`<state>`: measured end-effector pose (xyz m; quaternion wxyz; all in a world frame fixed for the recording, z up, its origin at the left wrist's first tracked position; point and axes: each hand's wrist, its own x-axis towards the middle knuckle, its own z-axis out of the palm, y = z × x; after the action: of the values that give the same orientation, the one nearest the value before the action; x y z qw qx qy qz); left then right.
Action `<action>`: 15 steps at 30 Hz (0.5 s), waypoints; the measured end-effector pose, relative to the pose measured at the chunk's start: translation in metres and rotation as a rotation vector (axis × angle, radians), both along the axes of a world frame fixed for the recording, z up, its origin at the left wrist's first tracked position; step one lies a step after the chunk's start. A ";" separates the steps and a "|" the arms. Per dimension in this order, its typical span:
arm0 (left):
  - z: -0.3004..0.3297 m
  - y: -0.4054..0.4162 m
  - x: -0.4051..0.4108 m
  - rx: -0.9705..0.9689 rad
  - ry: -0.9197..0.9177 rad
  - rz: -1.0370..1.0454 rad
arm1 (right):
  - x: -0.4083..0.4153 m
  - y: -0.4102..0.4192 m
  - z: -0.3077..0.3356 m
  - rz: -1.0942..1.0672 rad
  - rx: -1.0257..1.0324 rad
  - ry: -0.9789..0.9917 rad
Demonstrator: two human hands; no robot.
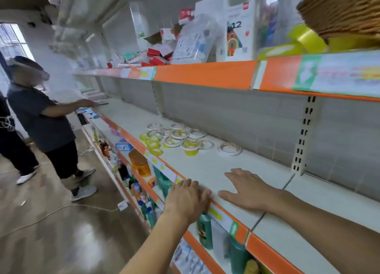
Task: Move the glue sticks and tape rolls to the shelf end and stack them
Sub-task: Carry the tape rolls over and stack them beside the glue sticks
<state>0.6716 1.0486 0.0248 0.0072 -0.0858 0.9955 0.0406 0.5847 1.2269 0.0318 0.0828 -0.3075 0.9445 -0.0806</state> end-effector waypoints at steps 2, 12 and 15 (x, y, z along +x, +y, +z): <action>-0.004 -0.018 -0.013 0.019 0.007 0.006 | -0.016 -0.014 -0.006 -0.029 -0.006 -0.010; -0.025 -0.117 -0.103 0.100 0.024 -0.077 | -0.096 -0.080 -0.047 -0.374 -0.121 0.083; -0.034 -0.140 -0.137 0.134 0.051 -0.105 | -0.112 -0.094 -0.060 -0.487 -0.165 0.138</action>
<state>0.5349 0.9083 -0.0089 -0.0104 -0.0319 0.9935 0.1089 0.4723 1.1327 -0.0286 -0.0288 -0.0817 0.9843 -0.1539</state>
